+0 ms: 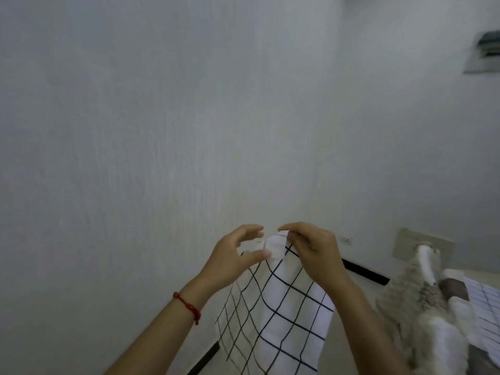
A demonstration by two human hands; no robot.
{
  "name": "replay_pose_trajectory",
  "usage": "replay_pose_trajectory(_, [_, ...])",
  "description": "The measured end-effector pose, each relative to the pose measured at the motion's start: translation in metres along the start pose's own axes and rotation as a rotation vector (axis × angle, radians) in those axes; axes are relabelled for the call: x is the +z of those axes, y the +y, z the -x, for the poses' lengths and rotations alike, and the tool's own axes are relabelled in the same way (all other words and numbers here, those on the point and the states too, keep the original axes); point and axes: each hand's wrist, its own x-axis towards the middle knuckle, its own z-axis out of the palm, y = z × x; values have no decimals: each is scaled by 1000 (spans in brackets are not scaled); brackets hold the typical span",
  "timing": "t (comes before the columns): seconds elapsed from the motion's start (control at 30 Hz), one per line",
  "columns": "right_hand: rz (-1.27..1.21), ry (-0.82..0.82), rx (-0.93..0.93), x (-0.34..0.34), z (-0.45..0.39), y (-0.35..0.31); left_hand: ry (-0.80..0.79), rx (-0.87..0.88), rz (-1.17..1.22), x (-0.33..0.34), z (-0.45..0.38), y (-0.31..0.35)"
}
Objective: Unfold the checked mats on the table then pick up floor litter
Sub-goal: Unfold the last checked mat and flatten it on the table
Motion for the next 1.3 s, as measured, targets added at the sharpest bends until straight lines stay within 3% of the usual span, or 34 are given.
replay_pose_trajectory(0.17, [-27, 38, 88, -23, -30, 43, -47, 82, 53, 24, -60, 3])
replay_pose_trajectory(0.47, [-4, 115, 264, -45, -33, 110, 57, 211, 91, 84, -139, -3])
replay_pose_trajectory(0.73, [-63, 22, 602, -89, -23, 152, -161, 367, 108, 125, -220, 22])
replay_pose_trajectory(0.9, [-3, -51, 699, -119, -16, 170, -225, 453, 148, 150, -269, 39])
replay_pose_trajectory(1.13, [56, -110, 870, -119, 8, 192, -216, 471, 301, 171, -325, 55])
replay_pose_trajectory(1.3, [119, 6, 1031, -123, 28, 197, -200, 397, 469, 190, -349, 60])
